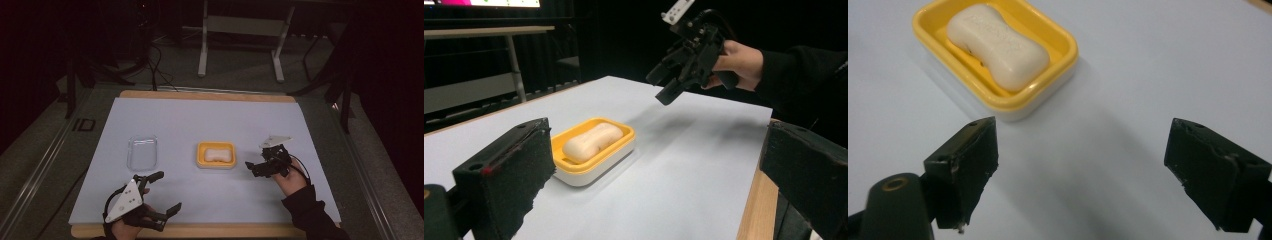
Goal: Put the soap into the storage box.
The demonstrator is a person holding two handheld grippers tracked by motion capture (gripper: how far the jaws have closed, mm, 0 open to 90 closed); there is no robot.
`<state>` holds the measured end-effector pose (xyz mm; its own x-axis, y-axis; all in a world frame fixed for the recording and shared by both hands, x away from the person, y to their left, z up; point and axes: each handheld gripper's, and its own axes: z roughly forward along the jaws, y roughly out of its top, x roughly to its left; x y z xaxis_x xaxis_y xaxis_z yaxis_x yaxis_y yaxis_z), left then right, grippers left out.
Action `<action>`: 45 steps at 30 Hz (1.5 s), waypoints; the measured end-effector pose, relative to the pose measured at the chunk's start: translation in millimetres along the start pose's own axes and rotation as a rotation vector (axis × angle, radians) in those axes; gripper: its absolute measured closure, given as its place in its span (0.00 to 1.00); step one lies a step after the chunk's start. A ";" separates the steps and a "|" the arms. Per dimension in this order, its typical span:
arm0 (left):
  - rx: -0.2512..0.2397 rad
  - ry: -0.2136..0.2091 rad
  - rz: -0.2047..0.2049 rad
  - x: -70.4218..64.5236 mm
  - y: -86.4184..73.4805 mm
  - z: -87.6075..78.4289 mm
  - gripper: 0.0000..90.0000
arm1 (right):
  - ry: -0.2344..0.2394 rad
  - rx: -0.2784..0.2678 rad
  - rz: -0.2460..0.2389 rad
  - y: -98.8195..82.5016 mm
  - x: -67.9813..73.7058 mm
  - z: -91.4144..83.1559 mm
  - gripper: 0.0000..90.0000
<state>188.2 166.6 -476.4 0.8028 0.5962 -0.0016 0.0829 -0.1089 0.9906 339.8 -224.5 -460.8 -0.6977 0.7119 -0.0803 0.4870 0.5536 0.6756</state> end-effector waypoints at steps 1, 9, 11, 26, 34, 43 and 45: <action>0.001 0.000 0.001 0.0 0.0 0.0 0.01 | -0.010 -0.008 0.006 -2.8 0.3 -1.4 0.15; 0.004 0.003 0.002 0.2 -0.2 -0.2 0.01 | -0.047 -0.055 0.067 -20.8 0.4 -13.1 0.15; 0.004 0.003 0.004 0.1 -0.3 -0.1 0.01 | -0.051 -0.056 0.074 -24.3 0.9 -16.0 0.15; 0.008 -0.001 0.004 -0.4 -0.4 0.6 0.01 | -0.083 -0.056 0.112 -46.9 7.7 -36.8 0.15; 0.016 -0.009 0.002 -1.0 -0.6 1.5 0.01 | -0.086 -0.101 0.155 -54.5 4.0 -44.4 0.15; 0.020 -0.016 0.006 -2.0 -0.5 0.6 0.01 | -0.083 -0.114 0.150 -54.7 3.2 -40.4 0.15; 0.020 -0.016 0.004 -1.8 -0.3 0.6 0.01 | -0.076 -0.114 0.155 -55.3 2.6 -39.7 0.15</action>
<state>187.1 165.1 -476.8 0.8127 0.5826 0.0000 0.0910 -0.1269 0.9877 290.2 -270.5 -469.3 -0.5751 0.8178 -0.0216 0.5195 0.3855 0.7625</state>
